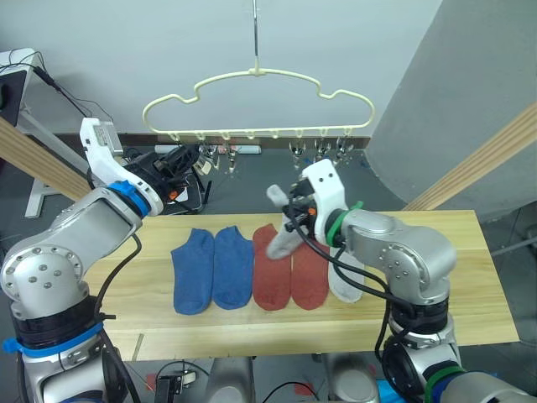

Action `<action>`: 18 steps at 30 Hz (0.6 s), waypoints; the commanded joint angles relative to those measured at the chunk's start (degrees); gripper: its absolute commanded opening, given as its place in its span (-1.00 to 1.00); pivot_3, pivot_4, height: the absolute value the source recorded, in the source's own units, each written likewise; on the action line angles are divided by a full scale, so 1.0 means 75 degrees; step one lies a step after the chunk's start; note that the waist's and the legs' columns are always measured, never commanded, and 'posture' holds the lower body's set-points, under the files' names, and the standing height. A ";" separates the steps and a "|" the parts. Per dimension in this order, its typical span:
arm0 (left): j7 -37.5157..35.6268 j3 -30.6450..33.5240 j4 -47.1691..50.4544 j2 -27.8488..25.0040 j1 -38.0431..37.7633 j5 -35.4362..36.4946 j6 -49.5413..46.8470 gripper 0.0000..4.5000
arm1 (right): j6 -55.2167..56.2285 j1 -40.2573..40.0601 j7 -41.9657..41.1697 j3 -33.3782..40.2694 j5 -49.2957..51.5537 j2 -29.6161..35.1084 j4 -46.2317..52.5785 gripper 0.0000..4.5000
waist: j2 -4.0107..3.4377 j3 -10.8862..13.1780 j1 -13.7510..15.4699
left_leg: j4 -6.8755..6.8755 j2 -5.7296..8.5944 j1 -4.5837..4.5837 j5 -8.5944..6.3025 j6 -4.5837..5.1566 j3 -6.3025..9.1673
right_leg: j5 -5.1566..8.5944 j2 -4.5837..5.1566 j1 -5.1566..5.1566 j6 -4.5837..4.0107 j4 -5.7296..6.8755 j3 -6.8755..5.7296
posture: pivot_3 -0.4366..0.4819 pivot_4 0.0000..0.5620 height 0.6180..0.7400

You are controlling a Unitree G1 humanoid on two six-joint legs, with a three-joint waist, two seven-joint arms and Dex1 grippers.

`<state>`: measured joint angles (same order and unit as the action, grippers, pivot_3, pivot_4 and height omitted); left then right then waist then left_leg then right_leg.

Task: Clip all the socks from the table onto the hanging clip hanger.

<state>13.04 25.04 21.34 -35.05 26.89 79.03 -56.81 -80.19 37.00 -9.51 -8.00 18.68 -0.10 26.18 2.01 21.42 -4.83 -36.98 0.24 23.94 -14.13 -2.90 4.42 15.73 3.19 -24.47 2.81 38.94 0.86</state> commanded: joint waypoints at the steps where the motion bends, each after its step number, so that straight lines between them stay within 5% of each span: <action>1: 0.0043 0.0005 -0.0092 -0.0166 0.0025 -0.0056 0.0102 -0.91 | 0.0659 0.0197 0.0185 -0.0346 -0.0147 -0.0486 -0.0521 -0.98 | 0.0001 -0.0001 -0.0006 | -0.0001 0.0000 0.0000 0.0000 0.0001 -0.0002 | 0.0000 0.0004 -0.0001 0.0000 0.0000 0.0004 | -0.29 0.28 1.00; 18: -0.0059 -0.0154 0.0052 -0.0193 0.0000 -0.0490 0.0357 -0.91 | 0.2153 0.1346 0.0031 -0.0915 -0.0187 -0.1555 -0.2303 -0.98 | 0.0011 -0.0008 -0.0026 | -0.0004 -0.0004 0.0059 0.0020 -0.0034 -0.0012 | -0.0006 -0.0003 -0.0086 -0.0008 0.0020 0.0011 | -0.23 0.23 1.00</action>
<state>12.25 23.79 20.67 -36.07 27.73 76.28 -54.62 -65.88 44.55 -8.73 -14.16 16.64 -7.53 8.14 2.09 21.36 -5.02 -37.00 0.21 24.44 -13.97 -3.18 4.33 15.67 3.16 -25.20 2.73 39.10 0.94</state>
